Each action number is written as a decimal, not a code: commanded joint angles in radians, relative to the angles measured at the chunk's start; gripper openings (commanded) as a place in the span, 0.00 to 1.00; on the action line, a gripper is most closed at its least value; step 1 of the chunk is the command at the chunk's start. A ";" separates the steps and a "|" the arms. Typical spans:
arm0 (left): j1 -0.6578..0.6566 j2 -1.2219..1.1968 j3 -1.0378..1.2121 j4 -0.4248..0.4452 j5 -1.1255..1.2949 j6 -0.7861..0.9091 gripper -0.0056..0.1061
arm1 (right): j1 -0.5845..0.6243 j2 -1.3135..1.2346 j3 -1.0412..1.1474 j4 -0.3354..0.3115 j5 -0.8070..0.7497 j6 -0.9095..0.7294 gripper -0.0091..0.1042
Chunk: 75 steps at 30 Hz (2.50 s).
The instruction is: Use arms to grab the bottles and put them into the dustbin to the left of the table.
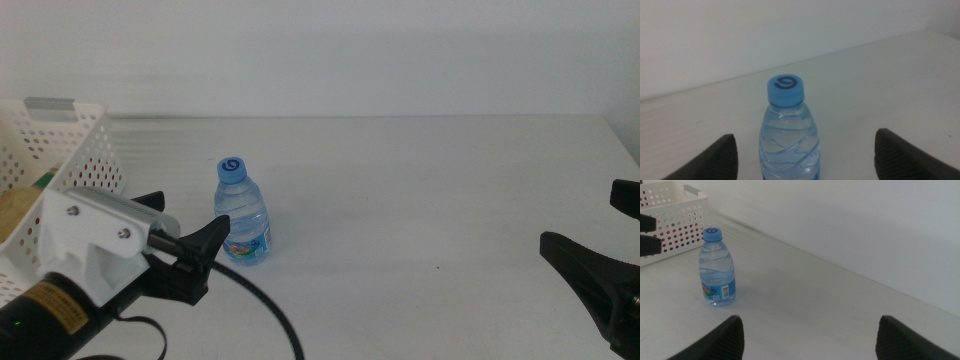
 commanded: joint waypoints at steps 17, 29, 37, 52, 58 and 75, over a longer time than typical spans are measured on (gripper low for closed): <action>-0.002 0.329 -0.147 -0.041 -0.346 -0.006 0.86 | -0.006 0.001 -0.026 -0.010 -0.070 -0.012 0.78; -0.002 0.528 -0.253 -0.096 -0.369 0.038 0.86 | -0.006 0.001 -0.026 -0.010 -0.070 -0.012 0.78; -0.002 0.687 -0.281 -0.139 -0.563 0.037 0.86 | -0.006 0.001 -0.026 -0.010 -0.070 -0.012 0.78; -0.002 0.761 -0.281 -0.137 -0.673 0.020 0.47 | -0.006 0.001 -0.026 -0.010 -0.070 -0.012 0.78; -0.003 0.731 -0.279 -0.105 -0.640 -0.089 0.00 | -0.006 0.001 -0.026 -0.010 -0.070 -0.012 0.78; -0.003 0.147 -0.565 0.031 0.673 -0.139 0.01 | -0.006 0.001 -0.026 -0.010 -0.070 -0.012 0.78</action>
